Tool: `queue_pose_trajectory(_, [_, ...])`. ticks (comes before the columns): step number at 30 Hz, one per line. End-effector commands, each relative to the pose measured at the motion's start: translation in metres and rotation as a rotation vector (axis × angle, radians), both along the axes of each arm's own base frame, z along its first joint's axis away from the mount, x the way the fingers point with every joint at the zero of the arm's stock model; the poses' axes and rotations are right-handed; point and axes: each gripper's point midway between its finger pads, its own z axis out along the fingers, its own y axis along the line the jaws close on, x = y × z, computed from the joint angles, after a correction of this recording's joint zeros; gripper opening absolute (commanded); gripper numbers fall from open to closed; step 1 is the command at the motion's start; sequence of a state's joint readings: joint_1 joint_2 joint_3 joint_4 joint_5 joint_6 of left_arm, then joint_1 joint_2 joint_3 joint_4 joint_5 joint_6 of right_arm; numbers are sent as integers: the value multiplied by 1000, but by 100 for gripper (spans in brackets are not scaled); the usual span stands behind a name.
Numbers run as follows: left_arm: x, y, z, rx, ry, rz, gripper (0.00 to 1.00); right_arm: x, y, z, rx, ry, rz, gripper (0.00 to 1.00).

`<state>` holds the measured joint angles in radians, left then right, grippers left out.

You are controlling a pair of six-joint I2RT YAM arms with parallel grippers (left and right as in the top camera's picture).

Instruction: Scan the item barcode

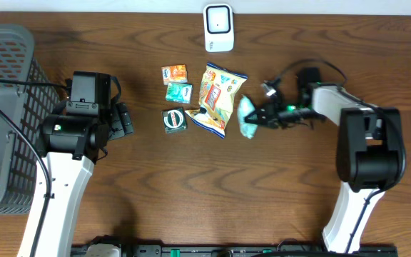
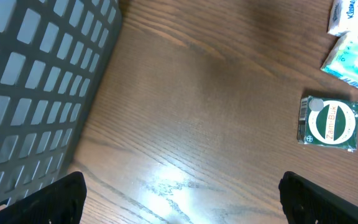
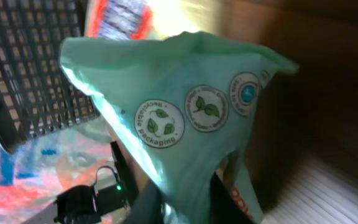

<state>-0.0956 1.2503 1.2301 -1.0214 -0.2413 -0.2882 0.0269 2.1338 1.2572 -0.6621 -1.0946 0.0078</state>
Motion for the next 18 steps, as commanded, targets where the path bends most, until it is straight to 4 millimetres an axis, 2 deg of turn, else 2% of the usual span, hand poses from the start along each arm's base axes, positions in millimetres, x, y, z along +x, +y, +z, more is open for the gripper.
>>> queue_pose_trajectory(1, [2,0,4,-1,-11,4,98,0,-31,-20,-101,103,-100,18])
queue_pose_trajectory(3, [2,0,4,-1,-11,4,98,2,-54,-33,-210,143,-150,24])
queue_pose_trajectory(5, [2,0,4,-1,-11,4,98,6,-69,-33,-256,161,-179,31])
queue_pose_trajectory(10, [2,0,4,-1,-11,4,98,19,-103,-19,-392,194,-213,50])
queue_pose_trajectory(13, [2,0,4,-1,-11,4,98,23,-122,-3,-548,201,-188,52])
queue_pose_trajectory(15, [2,0,4,-1,-11,4,98,24,-126,5,-604,202,-176,56])
queue_pose_trajectory(18, [2,0,4,-1,-11,4,98,23,-132,6,-697,184,-138,71])
